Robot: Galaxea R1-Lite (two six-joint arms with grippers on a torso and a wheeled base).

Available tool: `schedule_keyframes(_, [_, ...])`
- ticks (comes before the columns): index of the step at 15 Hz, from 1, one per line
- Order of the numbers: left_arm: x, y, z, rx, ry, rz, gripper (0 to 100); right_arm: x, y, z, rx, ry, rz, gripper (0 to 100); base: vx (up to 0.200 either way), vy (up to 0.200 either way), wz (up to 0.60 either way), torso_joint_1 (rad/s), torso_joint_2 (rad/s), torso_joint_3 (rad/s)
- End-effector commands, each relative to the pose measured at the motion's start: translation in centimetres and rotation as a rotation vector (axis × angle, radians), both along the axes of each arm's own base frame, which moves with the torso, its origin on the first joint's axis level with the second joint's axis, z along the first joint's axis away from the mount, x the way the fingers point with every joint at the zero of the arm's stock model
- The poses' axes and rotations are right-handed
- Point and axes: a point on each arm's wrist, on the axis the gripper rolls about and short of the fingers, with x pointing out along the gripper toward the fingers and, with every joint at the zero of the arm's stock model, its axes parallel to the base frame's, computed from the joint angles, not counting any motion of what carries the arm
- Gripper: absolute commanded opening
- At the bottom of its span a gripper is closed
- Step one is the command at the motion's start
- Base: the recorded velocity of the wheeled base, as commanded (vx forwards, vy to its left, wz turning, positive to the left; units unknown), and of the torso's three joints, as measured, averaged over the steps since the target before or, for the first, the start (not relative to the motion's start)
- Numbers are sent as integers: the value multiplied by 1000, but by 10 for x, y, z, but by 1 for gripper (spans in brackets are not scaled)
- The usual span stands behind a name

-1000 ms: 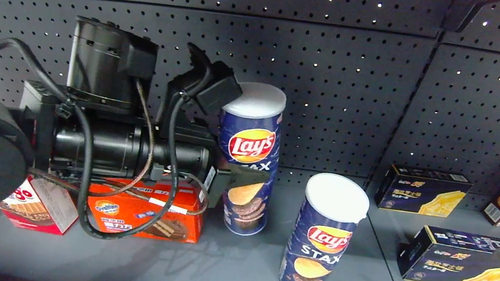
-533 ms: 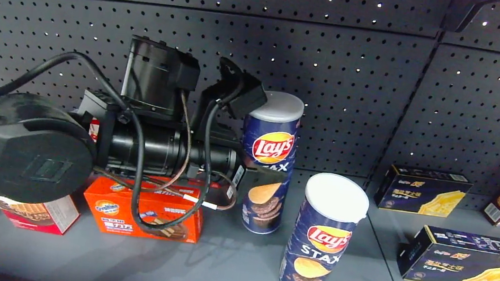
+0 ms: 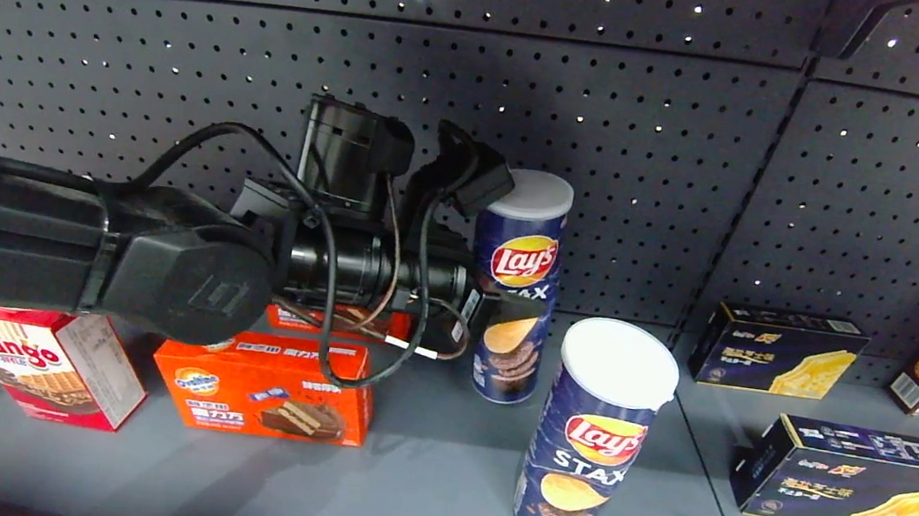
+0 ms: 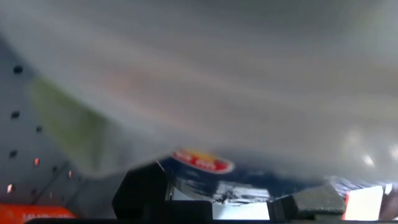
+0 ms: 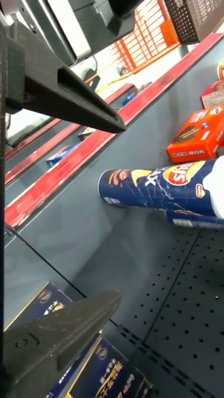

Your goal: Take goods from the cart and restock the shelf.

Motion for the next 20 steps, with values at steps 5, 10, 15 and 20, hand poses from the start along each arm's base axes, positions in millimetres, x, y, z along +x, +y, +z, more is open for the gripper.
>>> schedule_keyframes(5, [23, -11, -24, 20, 9, 0, 0, 0, 0, -5, -8, 13, 2, 100, 0, 0, 0, 0, 0, 0])
schedule_keyframes(10, [44, -20, -30, 26, -28, -29, 0, -3, -2, -10, -9, 14, 2, 100, 0, 0, 0, 0, 0, 0])
schedule_keyframes(15, [52, -27, -38, 27, -25, -35, 0, -6, -3, -14, -9, 14, 2, 100, 0, 0, 0, 0, 0, 0])
schedule_keyframes(20, [55, -29, -43, 31, -18, -34, 0, -8, -4, -17, -11, 17, 2, 100, 0, 0, 0, 0, 0, 0])
